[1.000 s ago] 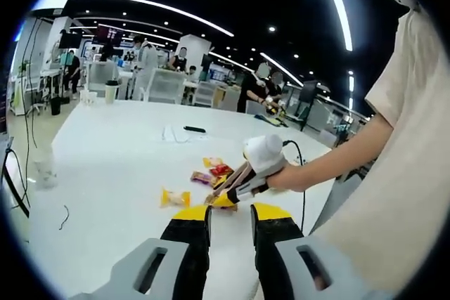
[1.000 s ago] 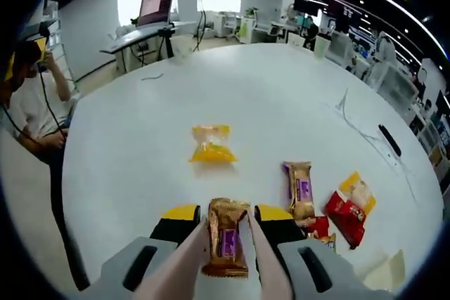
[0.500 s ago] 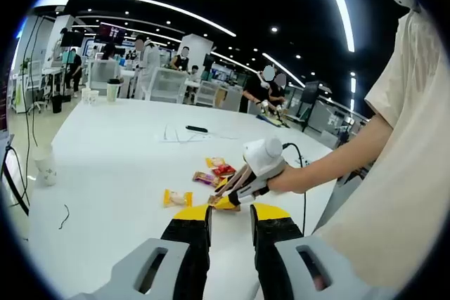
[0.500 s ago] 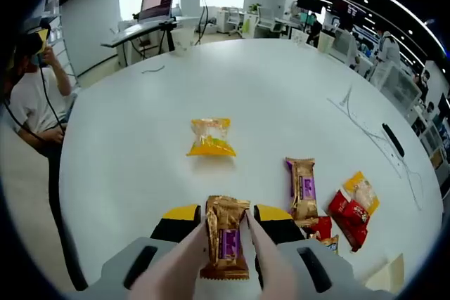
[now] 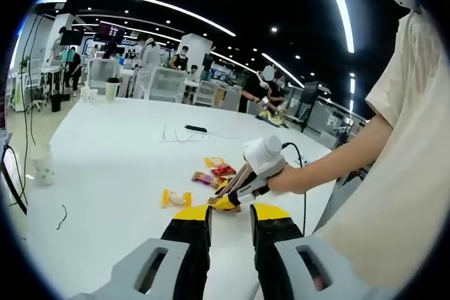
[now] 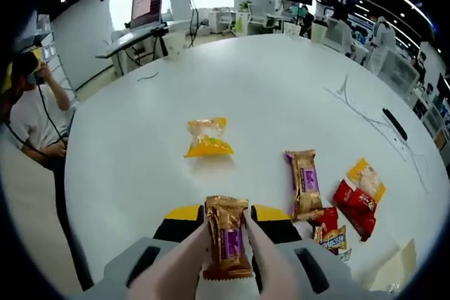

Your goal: Place the target food into the container with the food tongs after gripping and lifting it, then release it inside without dropping or visibly crushing the food.

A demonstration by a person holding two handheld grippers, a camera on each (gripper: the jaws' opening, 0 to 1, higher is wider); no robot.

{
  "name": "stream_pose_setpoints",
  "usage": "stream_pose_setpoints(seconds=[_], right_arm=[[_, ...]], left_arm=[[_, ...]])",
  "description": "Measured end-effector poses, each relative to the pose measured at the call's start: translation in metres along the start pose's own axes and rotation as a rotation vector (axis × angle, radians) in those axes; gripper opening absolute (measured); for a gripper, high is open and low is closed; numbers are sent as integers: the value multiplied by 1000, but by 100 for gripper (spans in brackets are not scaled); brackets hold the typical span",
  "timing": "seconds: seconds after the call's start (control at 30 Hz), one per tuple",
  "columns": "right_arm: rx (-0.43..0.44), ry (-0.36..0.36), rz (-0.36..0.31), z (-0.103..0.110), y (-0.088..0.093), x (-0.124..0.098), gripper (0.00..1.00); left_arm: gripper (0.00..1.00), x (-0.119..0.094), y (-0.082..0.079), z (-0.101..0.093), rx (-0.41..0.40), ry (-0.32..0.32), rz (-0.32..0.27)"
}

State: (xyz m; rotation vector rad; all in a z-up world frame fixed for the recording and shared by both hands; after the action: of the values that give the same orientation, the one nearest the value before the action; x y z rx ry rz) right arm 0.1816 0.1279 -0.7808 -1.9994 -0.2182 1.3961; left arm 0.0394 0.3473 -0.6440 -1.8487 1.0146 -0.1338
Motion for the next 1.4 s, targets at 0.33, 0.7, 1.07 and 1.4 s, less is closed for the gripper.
stream_pose_setpoints(seconds=[0.33, 0.7, 1.07, 1.4], right_arm=[[3, -9, -2, -2, 0, 3, 22], [84, -28, -6, -3, 3, 3, 21], [108, -27, 2, 0, 1, 2, 20], [160, -39, -9, 3, -1, -3, 20]], left_arm=[[21, 1, 1, 3, -9, -2, 3], [21, 5, 1, 4, -13, 6, 5], [21, 3, 0, 6, -16, 4, 4], [21, 1, 1, 7, -17, 3, 2]])
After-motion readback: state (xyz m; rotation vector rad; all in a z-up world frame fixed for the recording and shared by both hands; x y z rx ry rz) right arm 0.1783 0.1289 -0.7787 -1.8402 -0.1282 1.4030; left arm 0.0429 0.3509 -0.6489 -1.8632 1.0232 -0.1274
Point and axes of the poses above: the point that each gripper's makers call its tool centre point, and the gripper's own axes: x roughly forward along the fingers, z roughly to its left, y roughly out of its underside, the point moved 8 cm from there along -x, roughly backward along the fingers, and after that the axes turned 12 degrees about -x, right-handed, at the moved point
